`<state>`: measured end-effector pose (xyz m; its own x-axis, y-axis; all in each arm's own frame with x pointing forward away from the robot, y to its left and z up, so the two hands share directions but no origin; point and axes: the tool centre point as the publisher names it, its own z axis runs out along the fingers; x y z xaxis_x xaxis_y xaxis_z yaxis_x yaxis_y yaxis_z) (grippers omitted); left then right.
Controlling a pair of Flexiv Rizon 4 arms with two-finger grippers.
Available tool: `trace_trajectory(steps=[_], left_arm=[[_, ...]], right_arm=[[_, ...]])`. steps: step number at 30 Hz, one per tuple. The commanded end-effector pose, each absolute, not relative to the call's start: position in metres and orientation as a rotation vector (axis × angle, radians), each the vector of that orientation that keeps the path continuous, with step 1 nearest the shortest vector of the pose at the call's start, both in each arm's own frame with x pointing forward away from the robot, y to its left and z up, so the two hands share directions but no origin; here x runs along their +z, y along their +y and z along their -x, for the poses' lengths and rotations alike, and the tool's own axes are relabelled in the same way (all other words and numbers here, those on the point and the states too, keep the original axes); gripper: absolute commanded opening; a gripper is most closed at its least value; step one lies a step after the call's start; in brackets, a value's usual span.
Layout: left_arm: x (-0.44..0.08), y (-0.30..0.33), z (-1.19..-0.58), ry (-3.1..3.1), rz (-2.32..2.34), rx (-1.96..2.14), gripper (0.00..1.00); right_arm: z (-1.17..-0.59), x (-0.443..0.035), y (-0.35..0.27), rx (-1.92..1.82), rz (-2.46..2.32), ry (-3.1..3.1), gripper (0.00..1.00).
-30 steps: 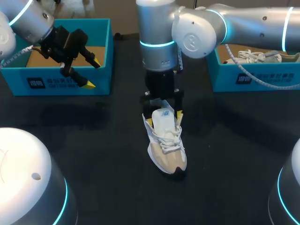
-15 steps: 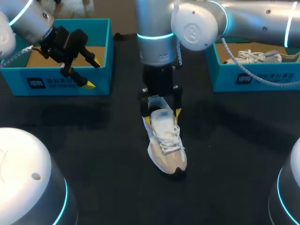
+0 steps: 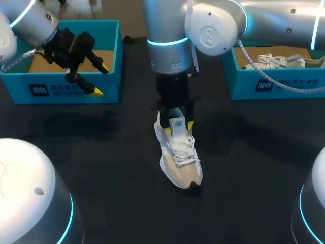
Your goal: Take the shoe out of the shoebox, open the shoe tongue, remove and reinsert the insole, then place the shoe into the shoebox
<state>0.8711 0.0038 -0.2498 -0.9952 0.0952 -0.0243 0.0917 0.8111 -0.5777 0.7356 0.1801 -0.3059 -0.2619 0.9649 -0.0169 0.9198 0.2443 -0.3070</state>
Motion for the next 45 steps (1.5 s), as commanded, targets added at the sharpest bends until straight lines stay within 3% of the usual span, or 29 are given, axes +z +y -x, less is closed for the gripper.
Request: trace_trajectory(steps=[1, 7, 14, 19, 32, 38, 45], left_arm=[[-0.25, 0.004, -0.872, -2.984, 0.155, 0.947, 1.0], [-0.25, 0.004, -0.872, -2.984, 0.155, 0.947, 1.0], [-0.25, 0.004, -0.872, -2.984, 0.155, 0.947, 1.0], [-0.25, 0.004, -0.872, -2.984, 0.155, 0.947, 1.0], [-0.25, 0.004, -0.872, -2.984, 0.155, 0.947, 1.0], [-0.25, 0.004, -0.872, -2.984, 0.155, 0.947, 1.0], [-0.25, 0.004, -0.872, -2.984, 0.155, 0.947, 1.0]], right_arm=[[-0.734, -0.301, 0.177, 0.379, 1.798, -2.338, 0.16], [-0.745, -0.312, 0.177, 0.347, 1.8, -2.359, 0.16], [-0.76, -0.334, 0.181, 0.308, 1.765, -2.372, 0.23], [-0.761, -0.32, 0.179, 0.322, 1.78, -2.397, 0.29], [-0.773, -0.343, 0.184, 0.27, 1.72, -2.408, 0.27], [-0.773, -0.321, 0.177, 0.251, 1.704, -2.491, 0.29], [-0.788, -0.288, 0.185, 0.191, 1.313, -2.844, 0.36]])
